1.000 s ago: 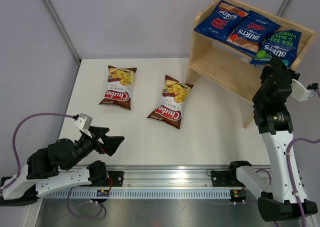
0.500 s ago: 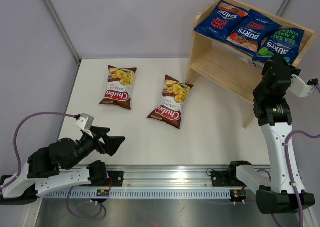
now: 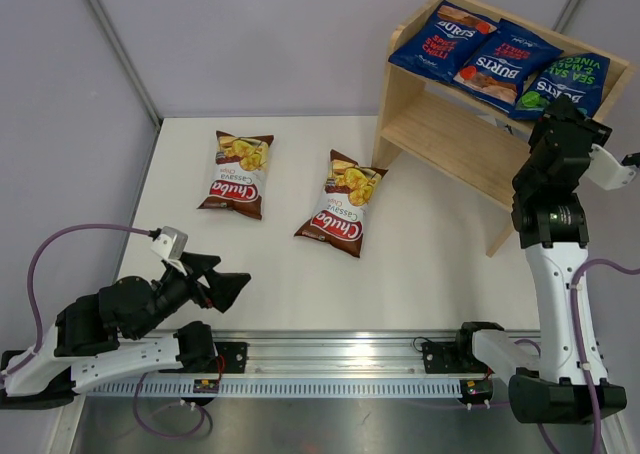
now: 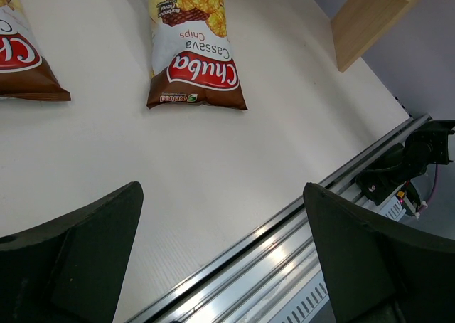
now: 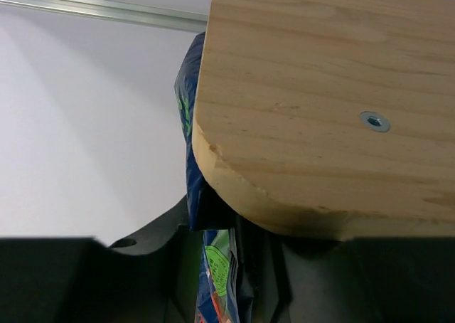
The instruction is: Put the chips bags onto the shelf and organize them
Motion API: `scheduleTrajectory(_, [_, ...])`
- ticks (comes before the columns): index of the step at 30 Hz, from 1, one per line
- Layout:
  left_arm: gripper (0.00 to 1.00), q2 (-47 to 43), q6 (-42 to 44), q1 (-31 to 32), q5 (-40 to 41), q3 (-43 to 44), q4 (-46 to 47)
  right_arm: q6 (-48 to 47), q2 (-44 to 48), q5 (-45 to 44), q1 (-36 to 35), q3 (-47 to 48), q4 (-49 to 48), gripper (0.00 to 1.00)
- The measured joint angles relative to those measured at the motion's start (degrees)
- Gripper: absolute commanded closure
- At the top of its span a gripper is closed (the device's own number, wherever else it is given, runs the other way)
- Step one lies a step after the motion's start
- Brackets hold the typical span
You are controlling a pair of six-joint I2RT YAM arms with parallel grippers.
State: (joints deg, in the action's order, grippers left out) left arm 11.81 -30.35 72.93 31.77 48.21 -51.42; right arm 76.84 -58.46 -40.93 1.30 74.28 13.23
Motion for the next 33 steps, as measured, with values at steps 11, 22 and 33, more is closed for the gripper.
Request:
scheduleTrajectory(11, [0.01, 0.0, 0.0, 0.1, 0.0, 0.0, 0.0, -0.6, 1.3, 1.7, 0.3, 3.3, 5.0, 0.27])
scheduleTrajectory(22, [0.01, 0.0, -0.2, 0.1, 0.1, 0.0, 0.0, 0.3, 4.7, 5.7, 0.6, 2.3, 8.7, 0.06])
scheduleTrajectory(33, [0.01, 2.7, -3.3, 0.2, 5.0, 0.2, -3.0, -3.9, 11.1, 15.5, 0.7, 0.1, 13.7, 0.01])
